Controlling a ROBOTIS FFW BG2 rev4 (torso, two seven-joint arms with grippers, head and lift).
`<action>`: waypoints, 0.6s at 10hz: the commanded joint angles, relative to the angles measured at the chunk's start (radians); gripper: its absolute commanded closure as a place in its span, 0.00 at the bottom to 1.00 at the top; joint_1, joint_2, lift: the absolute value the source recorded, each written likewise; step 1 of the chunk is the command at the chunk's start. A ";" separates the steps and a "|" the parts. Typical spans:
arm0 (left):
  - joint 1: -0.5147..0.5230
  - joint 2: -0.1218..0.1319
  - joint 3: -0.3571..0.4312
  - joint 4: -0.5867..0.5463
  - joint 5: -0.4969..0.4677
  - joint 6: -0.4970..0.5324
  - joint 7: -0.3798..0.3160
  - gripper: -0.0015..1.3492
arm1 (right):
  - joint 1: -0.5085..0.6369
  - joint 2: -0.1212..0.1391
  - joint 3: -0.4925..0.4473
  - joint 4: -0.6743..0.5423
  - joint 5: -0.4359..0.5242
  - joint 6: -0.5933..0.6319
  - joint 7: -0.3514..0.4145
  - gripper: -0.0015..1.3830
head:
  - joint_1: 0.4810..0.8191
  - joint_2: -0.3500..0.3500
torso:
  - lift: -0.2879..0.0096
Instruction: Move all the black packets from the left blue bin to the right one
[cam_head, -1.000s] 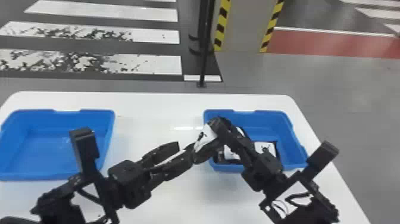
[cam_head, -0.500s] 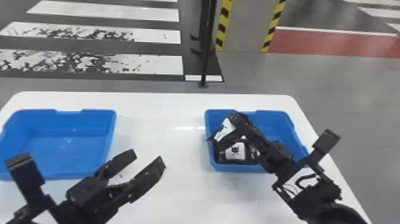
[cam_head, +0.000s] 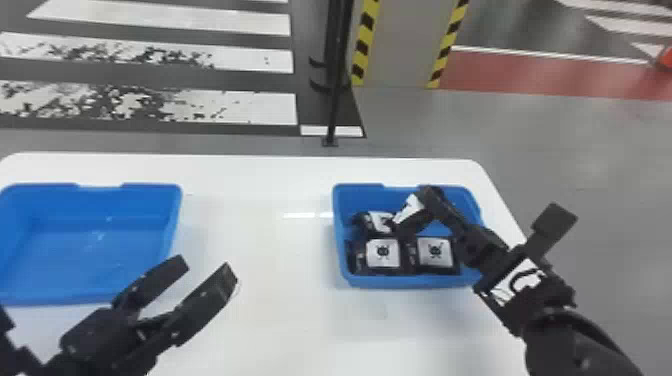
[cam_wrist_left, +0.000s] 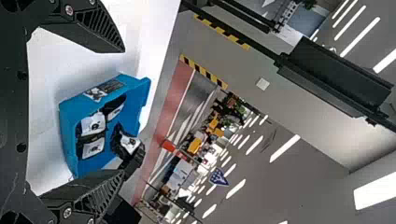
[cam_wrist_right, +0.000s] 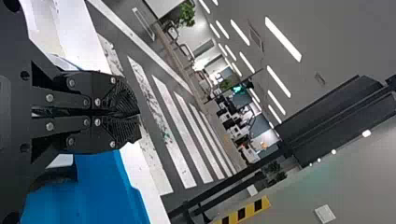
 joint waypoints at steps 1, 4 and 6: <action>0.011 -0.001 0.020 0.000 0.003 -0.040 -0.002 0.09 | -0.009 -0.002 -0.011 0.018 0.007 0.014 -0.019 0.45 | 0.63 0.24 | 0.50; 0.055 -0.009 0.074 0.000 0.011 -0.096 -0.005 0.09 | 0.129 0.018 -0.009 -0.132 0.081 -0.042 -0.051 0.08 | 0.63 0.26 | 0.50; 0.114 -0.009 0.102 0.000 0.007 -0.143 -0.004 0.10 | 0.320 0.057 -0.009 -0.363 0.204 -0.101 -0.089 0.09 | 0.63 0.28 | 0.50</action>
